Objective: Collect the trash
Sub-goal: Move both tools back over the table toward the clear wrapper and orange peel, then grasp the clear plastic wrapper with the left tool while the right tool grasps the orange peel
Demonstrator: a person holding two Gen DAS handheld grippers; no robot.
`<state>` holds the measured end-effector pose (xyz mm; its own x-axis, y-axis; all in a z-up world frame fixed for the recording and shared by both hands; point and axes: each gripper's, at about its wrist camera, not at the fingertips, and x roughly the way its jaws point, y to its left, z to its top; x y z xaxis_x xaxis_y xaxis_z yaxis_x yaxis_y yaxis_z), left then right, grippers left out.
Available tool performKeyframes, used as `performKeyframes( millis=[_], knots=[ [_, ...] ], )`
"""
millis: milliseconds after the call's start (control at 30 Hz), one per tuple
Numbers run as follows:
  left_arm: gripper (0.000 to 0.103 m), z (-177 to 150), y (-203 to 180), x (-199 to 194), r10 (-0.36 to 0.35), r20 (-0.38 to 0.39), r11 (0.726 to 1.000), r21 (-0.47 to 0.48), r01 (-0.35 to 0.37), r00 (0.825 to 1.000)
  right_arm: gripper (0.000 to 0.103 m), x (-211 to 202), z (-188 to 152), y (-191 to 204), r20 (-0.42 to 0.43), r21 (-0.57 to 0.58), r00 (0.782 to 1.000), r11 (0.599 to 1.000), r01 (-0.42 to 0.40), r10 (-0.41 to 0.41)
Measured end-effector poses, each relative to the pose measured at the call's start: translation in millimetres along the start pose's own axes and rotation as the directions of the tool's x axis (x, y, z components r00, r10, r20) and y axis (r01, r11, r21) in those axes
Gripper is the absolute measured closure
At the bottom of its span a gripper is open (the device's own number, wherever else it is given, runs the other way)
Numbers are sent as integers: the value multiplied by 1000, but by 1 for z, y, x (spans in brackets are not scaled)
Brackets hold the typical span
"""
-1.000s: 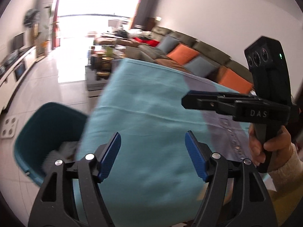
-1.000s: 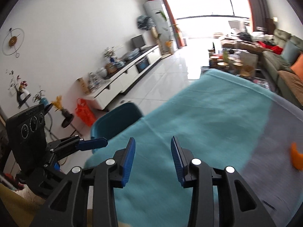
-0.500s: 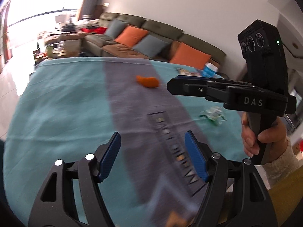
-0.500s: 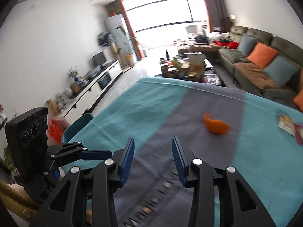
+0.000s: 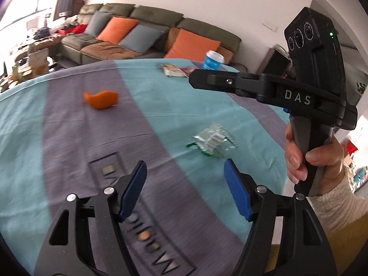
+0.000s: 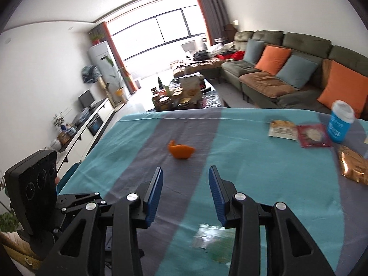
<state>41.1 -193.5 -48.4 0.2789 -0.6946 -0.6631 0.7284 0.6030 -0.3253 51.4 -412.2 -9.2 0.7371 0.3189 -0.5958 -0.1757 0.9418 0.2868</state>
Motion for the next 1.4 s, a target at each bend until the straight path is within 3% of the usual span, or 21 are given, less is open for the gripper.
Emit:
performKeyframes(
  millis=[233,667,900,1033,1267,1400],
  knots=[
    [39,17,-14,31,-45,-40,999,2,45,998,64,-8,-4,-18,20,38,999,999,26,-27],
    [54,35,-24,70,-22,-108,999,22,25,994,64,-4,-15,-39,17,97,999,995,26,-27],
    [79,32,-24,85,-39,-159,999,8,40,987,64,-2,-19,-45,13,124,1000,992,17,-18],
    [86,30,-22,86,-40,-153,999,8,42,987,64,1,-19,-46,7,129,1000,992,11,-12],
    [86,28,-15,70,-37,-121,999,-6,36,992,64,13,-16,-37,-9,115,1000,993,-15,16],
    [86,23,-8,52,5,-90,1000,-4,-5,996,64,25,-11,-27,-22,97,999,994,-43,46]
  ],
)
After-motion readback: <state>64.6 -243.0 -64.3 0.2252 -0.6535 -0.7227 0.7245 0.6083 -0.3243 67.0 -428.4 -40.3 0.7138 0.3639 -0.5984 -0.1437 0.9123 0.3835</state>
